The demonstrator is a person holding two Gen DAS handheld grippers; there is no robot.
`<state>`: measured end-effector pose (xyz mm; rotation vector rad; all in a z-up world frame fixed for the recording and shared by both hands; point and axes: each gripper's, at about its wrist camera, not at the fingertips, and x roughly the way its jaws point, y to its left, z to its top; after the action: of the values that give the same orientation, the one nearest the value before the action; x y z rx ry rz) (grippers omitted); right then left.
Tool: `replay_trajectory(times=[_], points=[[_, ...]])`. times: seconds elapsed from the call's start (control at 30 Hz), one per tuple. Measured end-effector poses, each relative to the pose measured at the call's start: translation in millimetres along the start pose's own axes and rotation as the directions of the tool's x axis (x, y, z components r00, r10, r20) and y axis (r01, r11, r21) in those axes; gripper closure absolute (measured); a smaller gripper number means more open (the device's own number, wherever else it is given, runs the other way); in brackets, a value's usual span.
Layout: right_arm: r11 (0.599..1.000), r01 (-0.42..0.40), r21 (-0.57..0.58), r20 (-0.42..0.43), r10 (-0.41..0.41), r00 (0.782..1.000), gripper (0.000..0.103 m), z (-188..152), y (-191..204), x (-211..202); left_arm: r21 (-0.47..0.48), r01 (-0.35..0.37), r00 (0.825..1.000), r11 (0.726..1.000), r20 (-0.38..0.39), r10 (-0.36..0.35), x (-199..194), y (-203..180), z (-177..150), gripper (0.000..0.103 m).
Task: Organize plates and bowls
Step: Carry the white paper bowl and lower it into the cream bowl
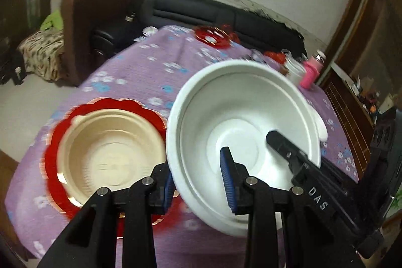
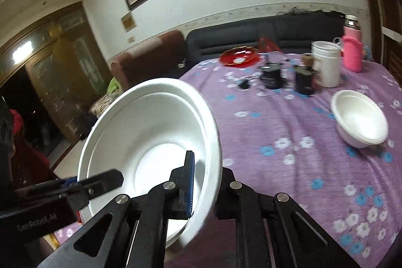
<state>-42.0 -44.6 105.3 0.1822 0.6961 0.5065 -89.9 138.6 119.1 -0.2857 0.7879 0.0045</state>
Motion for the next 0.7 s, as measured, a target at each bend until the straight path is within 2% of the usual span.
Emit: replay_trajectory(times=[0.13,0.23,0.37,0.53,0.7], points=[[0.998,-0.057,-0.014,-0.053,0.056,0.997,0.090,2,35,10,-0.015,-0.051,0.996,0.999,0.068,0.052,-30,27,0,0.072],[0.995,-0.092,-0.026,-0.092,0.089,0.992,0.090,-1,55,22,-0.010,-0.108,0.990,0.994,0.090,0.109,-37,42,-3,0.072],[0.995,-0.077,-0.057,-0.163,0.067,0.984,0.090,-18,81,44,-0.044,-0.165,0.985,0.985,0.048,0.167,-23,70,-7,0.072],[0.996,-0.084,-0.038,-0.244,0.072,0.967,0.090,-30,98,79,-0.098,-0.197,0.980,0.976,0.001,0.198,-8,108,-6,0.072],[0.992,-0.050,-0.118,-0.244,0.020,0.970,0.088,-29,122,100,-0.134,-0.236,0.972,0.963,-0.019,0.235,5,129,0,0.071]])
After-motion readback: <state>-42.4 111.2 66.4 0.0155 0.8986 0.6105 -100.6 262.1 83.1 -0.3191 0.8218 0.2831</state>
